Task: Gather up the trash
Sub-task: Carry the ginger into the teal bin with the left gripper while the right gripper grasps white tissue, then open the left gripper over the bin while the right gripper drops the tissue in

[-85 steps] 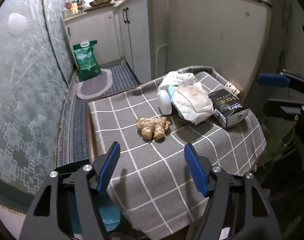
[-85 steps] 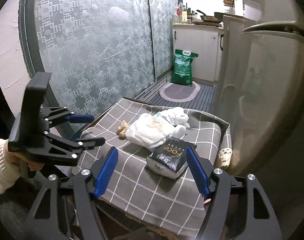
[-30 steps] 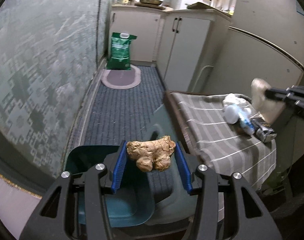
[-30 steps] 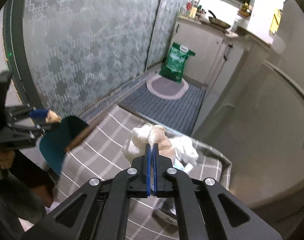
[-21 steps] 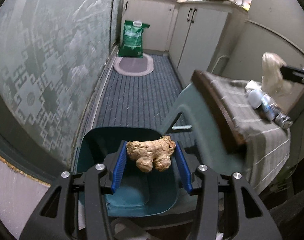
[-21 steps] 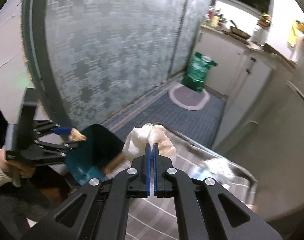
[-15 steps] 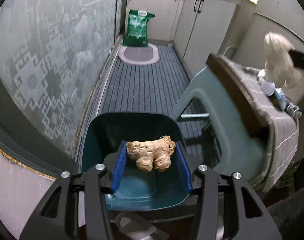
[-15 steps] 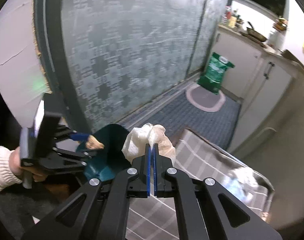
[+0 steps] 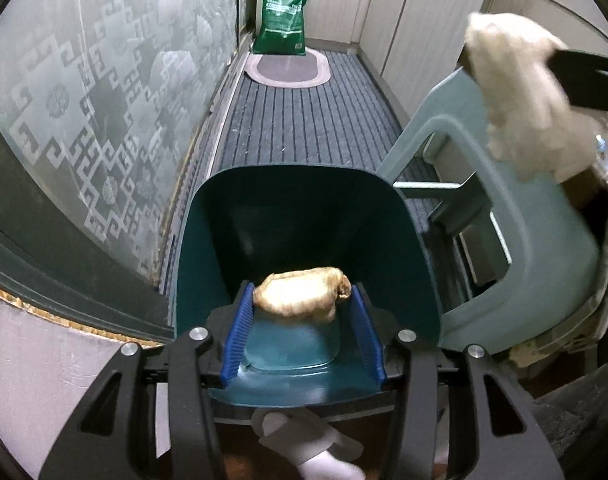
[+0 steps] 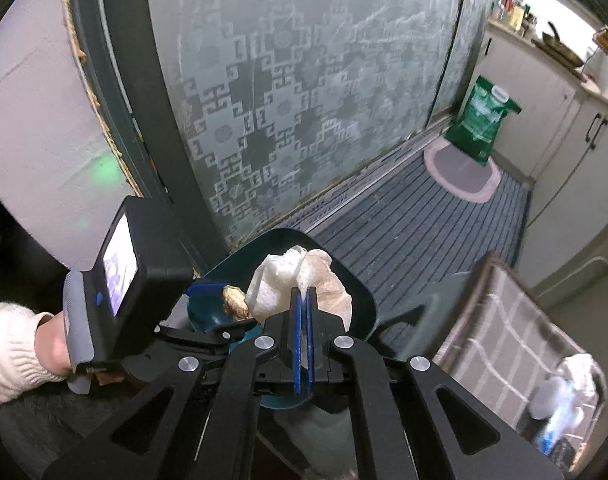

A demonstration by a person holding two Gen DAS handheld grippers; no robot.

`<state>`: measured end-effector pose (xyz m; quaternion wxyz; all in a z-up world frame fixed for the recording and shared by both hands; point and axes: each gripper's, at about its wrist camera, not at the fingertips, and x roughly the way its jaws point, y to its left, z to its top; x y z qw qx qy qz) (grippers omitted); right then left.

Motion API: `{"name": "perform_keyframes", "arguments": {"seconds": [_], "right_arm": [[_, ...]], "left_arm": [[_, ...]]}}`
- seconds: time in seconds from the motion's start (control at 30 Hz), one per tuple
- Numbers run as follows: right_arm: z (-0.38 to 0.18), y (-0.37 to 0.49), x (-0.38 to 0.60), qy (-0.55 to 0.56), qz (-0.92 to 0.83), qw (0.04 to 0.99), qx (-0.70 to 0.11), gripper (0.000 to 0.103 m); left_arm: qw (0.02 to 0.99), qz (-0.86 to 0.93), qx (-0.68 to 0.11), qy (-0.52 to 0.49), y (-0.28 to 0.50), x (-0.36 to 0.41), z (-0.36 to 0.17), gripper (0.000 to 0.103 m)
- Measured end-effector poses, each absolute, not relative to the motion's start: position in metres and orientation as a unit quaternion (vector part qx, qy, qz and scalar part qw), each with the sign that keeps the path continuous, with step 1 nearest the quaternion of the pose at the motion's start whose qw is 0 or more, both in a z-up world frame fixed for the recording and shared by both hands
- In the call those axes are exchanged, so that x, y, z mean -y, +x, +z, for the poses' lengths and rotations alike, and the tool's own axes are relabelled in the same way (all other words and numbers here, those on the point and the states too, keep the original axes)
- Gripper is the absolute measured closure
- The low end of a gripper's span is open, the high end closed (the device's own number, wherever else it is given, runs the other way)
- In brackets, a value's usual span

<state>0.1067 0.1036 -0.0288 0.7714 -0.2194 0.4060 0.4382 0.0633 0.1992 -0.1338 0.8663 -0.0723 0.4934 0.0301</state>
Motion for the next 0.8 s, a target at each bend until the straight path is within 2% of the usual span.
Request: {"name": "perform_keyframes", "arguments": {"seconds": [0.2,0.23,0.3,0.57,0.7,0.73,0.8], "right_arm": [[-0.056,0.112,-0.119,-0.223,0.429,0.76,-0.435,0.101],[-0.058,0.112,-0.121,-0.225,0.428,0.759,-0.436,0.101],[-0.062,0.111,-0.125,-0.225,0.428,0.755,-0.442,0.101],[-0.079,0.113,-0.132,-0.232,0.422,0.748,-0.457,0.101],[-0.092,0.113,-0.134,-0.236,0.422,0.742,-0.465,0.1],[-0.096,0.111,-0.135,-0.238,0.424,0.74,-0.465,0.098],[-0.101,0.109,-0.136,-0.243,0.424,0.737,-0.467,0.089]], "left_arm": [[0.871,0.032,-0.487,-0.063,0.055,-0.204,-0.124,0.051],[0.873,0.033,-0.483,-0.063,0.053,-0.205,-0.121,0.053],[0.878,0.035,-0.473,-0.064,0.049,-0.208,-0.112,0.064],[0.904,0.054,-0.419,-0.064,0.026,-0.213,-0.067,0.079],[0.915,0.064,-0.393,-0.061,0.019,-0.212,-0.042,0.08],[0.919,0.065,-0.385,-0.061,0.017,-0.211,-0.035,0.08],[0.924,0.067,-0.372,-0.065,0.014,-0.21,-0.022,0.08]]}}
